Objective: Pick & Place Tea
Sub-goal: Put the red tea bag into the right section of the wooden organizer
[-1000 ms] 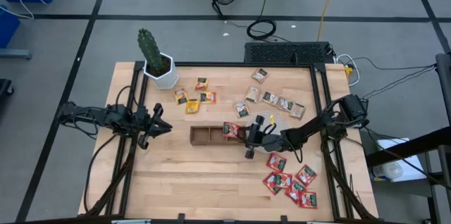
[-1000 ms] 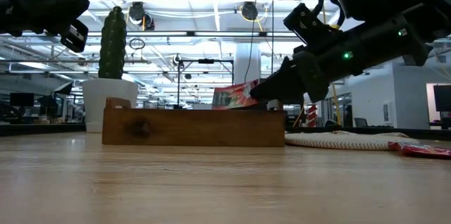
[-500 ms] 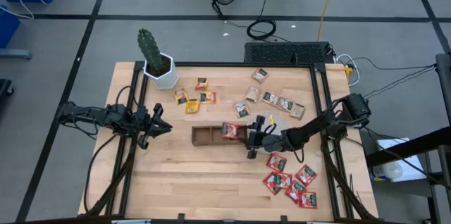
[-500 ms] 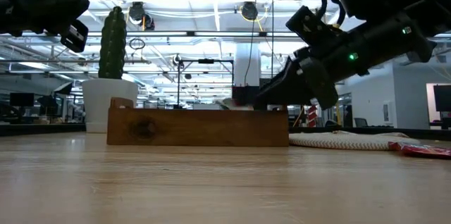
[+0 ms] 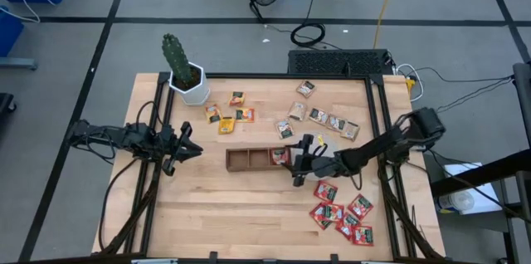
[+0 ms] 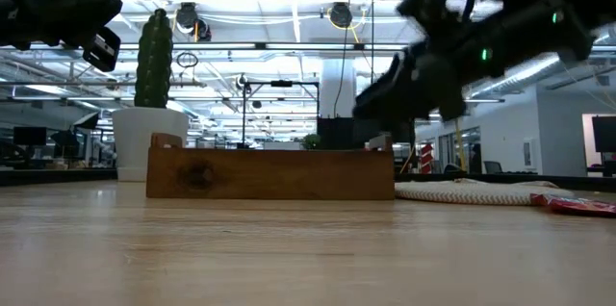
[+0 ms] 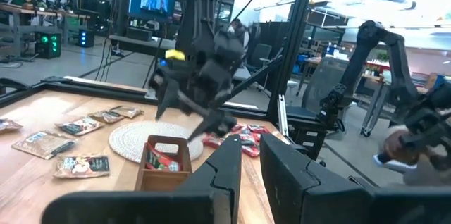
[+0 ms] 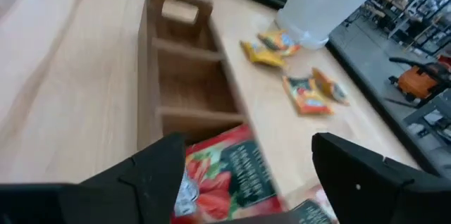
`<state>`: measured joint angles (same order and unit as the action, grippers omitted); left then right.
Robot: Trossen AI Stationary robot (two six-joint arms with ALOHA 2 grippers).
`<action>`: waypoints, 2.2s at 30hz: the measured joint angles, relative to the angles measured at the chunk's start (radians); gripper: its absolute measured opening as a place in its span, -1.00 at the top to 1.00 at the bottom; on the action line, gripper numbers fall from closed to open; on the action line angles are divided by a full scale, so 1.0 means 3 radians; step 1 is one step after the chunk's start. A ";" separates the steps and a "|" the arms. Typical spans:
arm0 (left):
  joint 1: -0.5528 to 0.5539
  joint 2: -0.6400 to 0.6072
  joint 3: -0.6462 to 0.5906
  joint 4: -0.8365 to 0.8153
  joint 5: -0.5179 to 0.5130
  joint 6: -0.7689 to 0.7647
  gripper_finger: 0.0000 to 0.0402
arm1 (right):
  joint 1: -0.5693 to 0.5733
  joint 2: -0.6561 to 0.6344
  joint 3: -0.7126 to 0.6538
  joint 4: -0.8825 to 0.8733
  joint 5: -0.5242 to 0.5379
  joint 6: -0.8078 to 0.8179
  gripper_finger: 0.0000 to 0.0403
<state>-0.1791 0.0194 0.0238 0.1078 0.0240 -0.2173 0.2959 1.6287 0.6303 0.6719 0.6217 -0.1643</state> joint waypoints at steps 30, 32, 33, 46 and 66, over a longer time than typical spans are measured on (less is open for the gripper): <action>0.0000 0.0001 0.0000 -0.0006 -0.0001 0.0000 0.71 | -0.0686 0.0774 0.2434 -0.4041 -0.1646 -0.0366 1.00; 0.0000 0.0001 0.0000 0.0001 -0.0001 0.0000 0.71 | -0.0706 0.0898 0.2485 -0.4149 -0.1650 -0.0362 1.00; 0.0000 -0.0001 0.0000 0.0002 -0.0001 0.0000 0.71 | -0.0708 0.0950 0.2502 -0.4196 -0.1652 -0.0359 1.00; 0.0000 0.0000 0.0000 -0.0001 -0.0001 0.0000 0.71 | -0.0697 0.1031 0.2510 -0.4379 -0.1824 -0.0166 1.00; 0.0000 0.0001 0.0000 -0.0001 -0.0001 0.0000 0.71 | -0.0691 0.1303 0.2655 -0.4533 -0.2059 -0.0039 1.00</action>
<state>-0.1791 0.0196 0.0238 0.1074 0.0238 -0.2173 0.0887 2.0197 1.4266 -0.6881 0.0041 -0.1761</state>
